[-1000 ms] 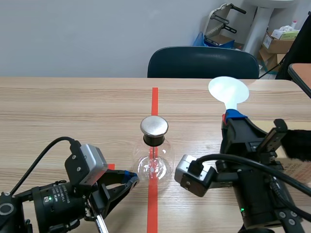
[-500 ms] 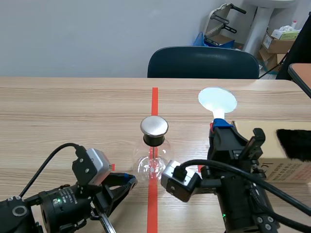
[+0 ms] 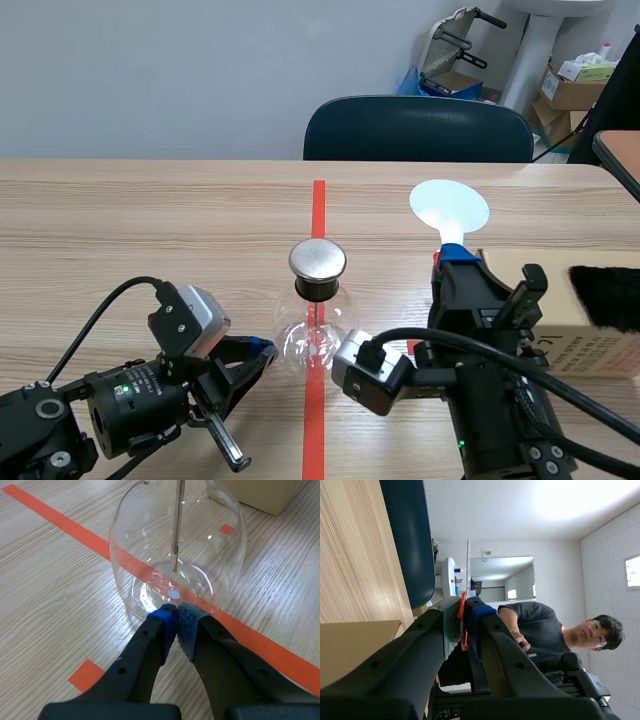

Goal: Do the electroscope experiment

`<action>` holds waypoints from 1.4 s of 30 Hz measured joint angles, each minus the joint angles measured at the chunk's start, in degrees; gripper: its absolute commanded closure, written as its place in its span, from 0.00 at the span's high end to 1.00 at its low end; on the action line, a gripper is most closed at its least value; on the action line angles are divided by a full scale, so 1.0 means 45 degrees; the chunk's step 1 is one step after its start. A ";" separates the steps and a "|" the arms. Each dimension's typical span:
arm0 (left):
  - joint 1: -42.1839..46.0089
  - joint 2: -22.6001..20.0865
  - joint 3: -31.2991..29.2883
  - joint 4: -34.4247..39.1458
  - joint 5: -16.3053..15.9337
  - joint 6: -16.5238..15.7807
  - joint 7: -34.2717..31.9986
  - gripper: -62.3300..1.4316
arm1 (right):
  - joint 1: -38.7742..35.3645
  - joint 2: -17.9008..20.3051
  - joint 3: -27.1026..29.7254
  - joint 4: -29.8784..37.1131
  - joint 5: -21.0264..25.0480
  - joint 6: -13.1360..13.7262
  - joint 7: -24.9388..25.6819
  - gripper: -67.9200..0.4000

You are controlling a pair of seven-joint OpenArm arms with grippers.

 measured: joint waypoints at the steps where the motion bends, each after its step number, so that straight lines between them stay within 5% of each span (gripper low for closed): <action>1: 0.0000 0.0000 0.0000 0.0000 0.0000 0.0000 0.0005 0.09 | 0.0000 0.0000 0.0000 0.0000 0.0000 0.0044 0.0000 0.02; 42: 0.0000 0.0000 0.0000 0.0000 -0.0044 0.0000 0.0204 0.09 | -0.0005 0.0000 0.0000 0.0000 0.0000 0.0330 -0.0010 0.02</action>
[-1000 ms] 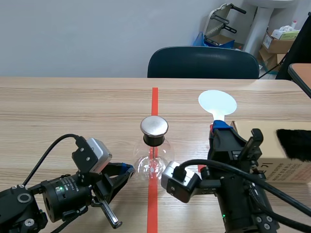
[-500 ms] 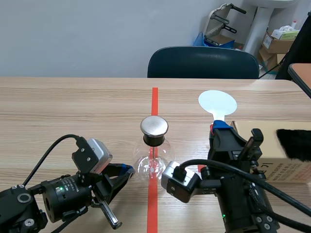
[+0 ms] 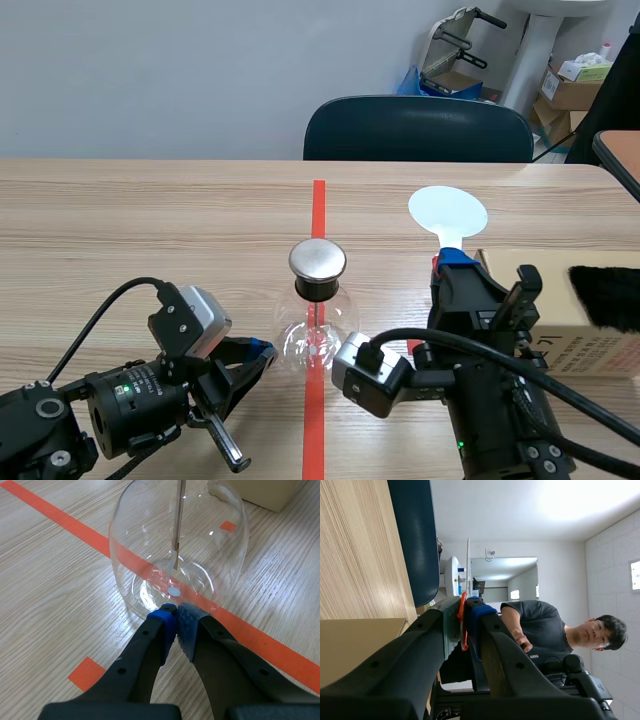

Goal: Do the electroscope experiment

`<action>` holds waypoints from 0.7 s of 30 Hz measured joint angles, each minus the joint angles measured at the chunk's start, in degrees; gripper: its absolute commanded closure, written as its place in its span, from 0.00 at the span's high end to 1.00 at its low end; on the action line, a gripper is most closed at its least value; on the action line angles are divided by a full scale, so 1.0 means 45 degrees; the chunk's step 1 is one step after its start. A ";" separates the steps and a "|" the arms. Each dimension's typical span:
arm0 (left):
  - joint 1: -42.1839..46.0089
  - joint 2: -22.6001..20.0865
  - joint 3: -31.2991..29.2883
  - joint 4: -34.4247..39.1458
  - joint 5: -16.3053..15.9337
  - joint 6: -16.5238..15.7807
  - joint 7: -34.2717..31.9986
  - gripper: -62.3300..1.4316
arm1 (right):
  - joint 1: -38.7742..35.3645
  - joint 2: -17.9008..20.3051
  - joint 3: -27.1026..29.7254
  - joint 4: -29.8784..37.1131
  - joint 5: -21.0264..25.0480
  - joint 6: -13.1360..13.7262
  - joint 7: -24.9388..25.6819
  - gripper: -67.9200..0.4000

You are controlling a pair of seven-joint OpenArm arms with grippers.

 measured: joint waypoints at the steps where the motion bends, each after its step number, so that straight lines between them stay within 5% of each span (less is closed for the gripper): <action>1: 0.0000 0.0000 0.0000 0.0000 0.0000 0.0000 0.0000 0.09 | 0.0000 0.0000 0.0000 0.0000 0.0000 0.0000 0.0000 0.02; 21: 0.0000 0.0000 0.0000 0.0000 0.0000 0.0000 0.0204 0.09 | 0.0000 0.0000 0.0000 0.0000 0.0000 0.0000 0.0005 0.02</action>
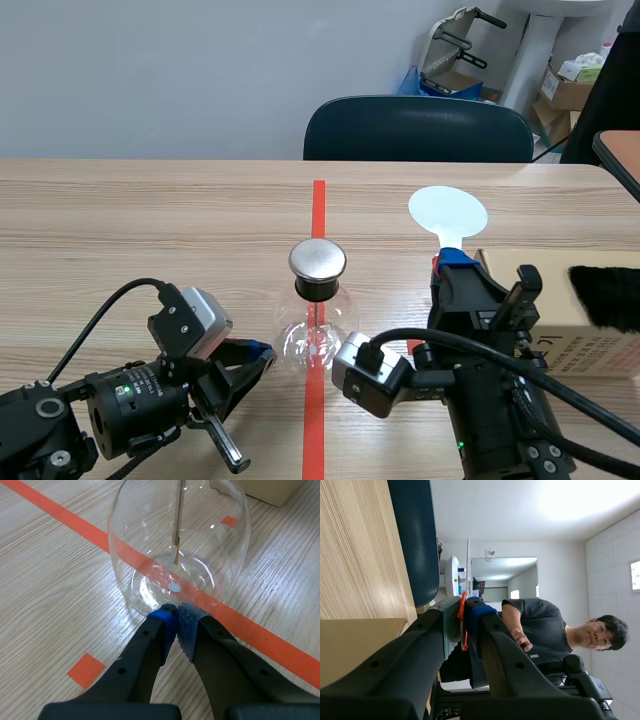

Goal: Do the electroscope experiment

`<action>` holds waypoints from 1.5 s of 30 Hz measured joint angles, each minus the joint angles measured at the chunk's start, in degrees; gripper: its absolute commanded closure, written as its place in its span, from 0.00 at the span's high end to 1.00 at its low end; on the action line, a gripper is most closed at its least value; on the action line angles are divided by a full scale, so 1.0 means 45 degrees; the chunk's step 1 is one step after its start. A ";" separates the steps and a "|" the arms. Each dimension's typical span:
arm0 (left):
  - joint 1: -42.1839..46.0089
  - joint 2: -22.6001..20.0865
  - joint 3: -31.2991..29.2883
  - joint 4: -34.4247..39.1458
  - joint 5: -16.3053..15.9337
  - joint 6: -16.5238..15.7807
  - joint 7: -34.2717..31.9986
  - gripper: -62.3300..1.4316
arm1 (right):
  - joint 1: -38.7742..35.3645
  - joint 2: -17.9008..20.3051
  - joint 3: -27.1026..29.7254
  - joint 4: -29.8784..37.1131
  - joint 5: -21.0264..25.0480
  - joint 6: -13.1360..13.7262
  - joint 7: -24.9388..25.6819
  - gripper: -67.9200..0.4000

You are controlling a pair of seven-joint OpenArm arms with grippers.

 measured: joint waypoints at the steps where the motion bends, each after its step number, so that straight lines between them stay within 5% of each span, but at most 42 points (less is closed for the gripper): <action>1: 0.0000 0.0000 0.0000 0.0000 0.0000 0.0000 0.0000 0.09 | 0.0000 0.0000 0.0000 0.0000 0.0000 0.0000 0.0000 0.02; 45: 0.0000 -0.0005 -0.0350 0.0000 -0.0287 0.0000 0.0384 0.09 | 0.0000 0.0000 0.0000 0.0000 0.0000 0.0000 0.0335 0.02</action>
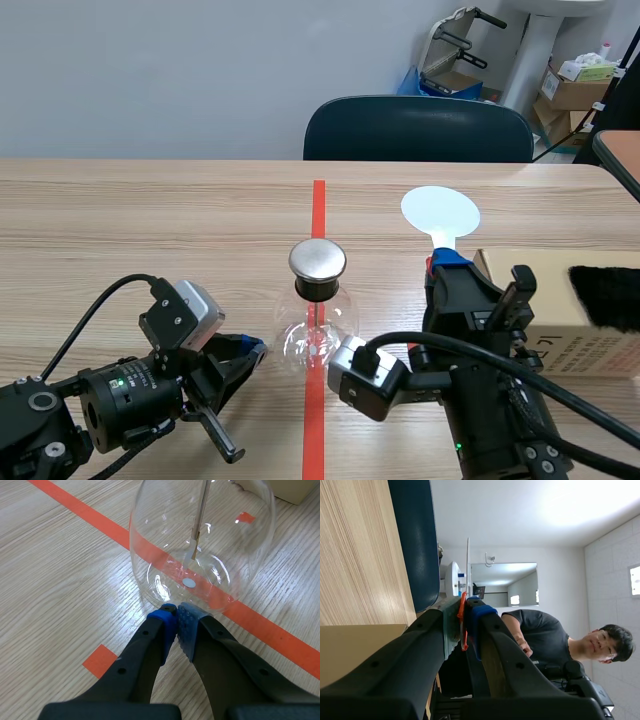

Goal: Do the electroscope experiment

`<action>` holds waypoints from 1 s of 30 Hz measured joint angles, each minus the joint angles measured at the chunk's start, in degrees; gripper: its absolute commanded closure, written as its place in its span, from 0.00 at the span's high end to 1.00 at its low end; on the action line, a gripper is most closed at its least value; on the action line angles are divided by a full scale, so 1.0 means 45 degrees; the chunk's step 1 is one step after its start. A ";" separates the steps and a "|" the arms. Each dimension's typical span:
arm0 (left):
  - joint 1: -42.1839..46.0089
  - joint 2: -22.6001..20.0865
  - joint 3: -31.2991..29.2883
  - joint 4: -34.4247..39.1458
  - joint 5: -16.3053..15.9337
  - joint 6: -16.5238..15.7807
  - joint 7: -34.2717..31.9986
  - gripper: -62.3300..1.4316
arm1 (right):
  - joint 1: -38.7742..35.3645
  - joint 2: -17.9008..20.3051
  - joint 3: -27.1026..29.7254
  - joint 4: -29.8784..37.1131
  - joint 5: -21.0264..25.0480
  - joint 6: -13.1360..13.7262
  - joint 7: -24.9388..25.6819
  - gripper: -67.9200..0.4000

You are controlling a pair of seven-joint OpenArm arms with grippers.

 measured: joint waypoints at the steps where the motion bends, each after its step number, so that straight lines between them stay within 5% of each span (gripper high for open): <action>1: 0.0000 0.0000 0.0000 0.0000 0.0000 0.0000 0.0000 0.09 | 0.0000 0.0000 0.0000 0.0000 0.0000 0.0000 0.0000 0.02; 11: 0.0000 0.0000 0.0000 0.0000 0.0000 0.0000 -0.0005 0.09 | 0.0000 0.0000 0.0000 0.0000 0.0000 0.0000 0.0311 0.02; 23: 0.0000 0.0000 0.0000 0.0000 0.0000 0.0000 -0.0010 0.09 | 0.0000 0.0000 0.0000 0.0000 0.0000 0.0000 0.4911 0.02; 30: 0.0000 0.0000 0.0000 0.0000 0.0000 0.0000 -0.0010 0.09 | 0.0000 0.0000 0.0000 0.0000 0.0000 0.0000 0.6125 0.02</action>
